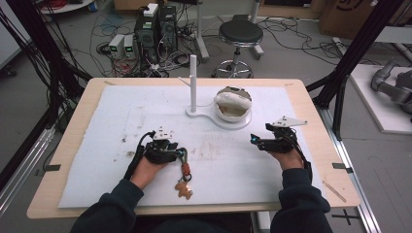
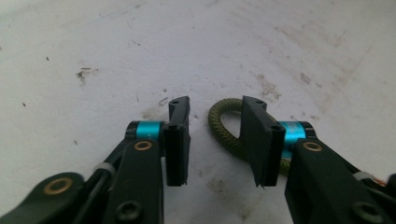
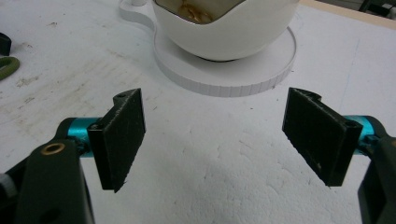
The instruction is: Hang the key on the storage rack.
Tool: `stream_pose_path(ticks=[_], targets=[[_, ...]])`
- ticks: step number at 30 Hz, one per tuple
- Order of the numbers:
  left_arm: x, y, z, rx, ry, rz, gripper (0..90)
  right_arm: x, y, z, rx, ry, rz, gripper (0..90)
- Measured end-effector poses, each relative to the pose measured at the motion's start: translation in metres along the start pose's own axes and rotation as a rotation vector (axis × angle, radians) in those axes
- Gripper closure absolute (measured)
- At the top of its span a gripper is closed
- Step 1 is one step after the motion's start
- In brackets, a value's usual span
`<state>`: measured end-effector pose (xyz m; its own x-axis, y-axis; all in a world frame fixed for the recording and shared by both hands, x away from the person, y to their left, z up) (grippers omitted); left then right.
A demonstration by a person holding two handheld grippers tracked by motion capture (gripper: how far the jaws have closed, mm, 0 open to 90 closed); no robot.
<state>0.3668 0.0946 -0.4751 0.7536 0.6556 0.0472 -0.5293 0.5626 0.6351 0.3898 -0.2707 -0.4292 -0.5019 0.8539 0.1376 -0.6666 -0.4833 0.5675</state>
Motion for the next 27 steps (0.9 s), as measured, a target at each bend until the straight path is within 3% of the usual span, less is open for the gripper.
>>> stream_pose_path(ticks=[4, 6, 11, 22, 27], targets=[[-0.005, 0.0, 0.001, 0.01, -0.061, 0.002, 73.8, 0.0, 0.001, 0.001, -0.006, 0.001, -0.001, 21.6], [-0.007, 0.0, 0.001, 0.015, -0.069, -0.012, 79.3, 0.0, 0.001, 0.001, -0.004, 0.002, -0.001, 21.6], [-0.006, 0.001, 0.002, 0.012, -0.03, -0.034, 84.3, 0.001, 0.002, 0.001, -0.007, -0.001, 0.0, 21.7], [0.004, 0.029, 0.019, -0.185, 0.046, -0.022, 84.5, -0.001, 0.003, 0.002, -0.019, -0.007, 0.001, 21.7], [0.011, 0.047, 0.031, -0.266, 0.049, -0.002, 84.6, -0.001, 0.003, 0.002, -0.022, -0.009, 0.003, 21.7]])
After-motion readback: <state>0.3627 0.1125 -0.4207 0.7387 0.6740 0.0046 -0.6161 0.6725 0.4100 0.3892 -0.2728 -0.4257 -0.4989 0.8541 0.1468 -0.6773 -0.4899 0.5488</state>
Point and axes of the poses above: each handheld gripper's, and its own axes: y roughly backward along the jaws, z roughly out of its top, x roughly to its left, the point moved 4 cm from there along -y, roughly forward along the jaws, and after that the axes turned 9 degrees about -y, right-handed, at the moved point
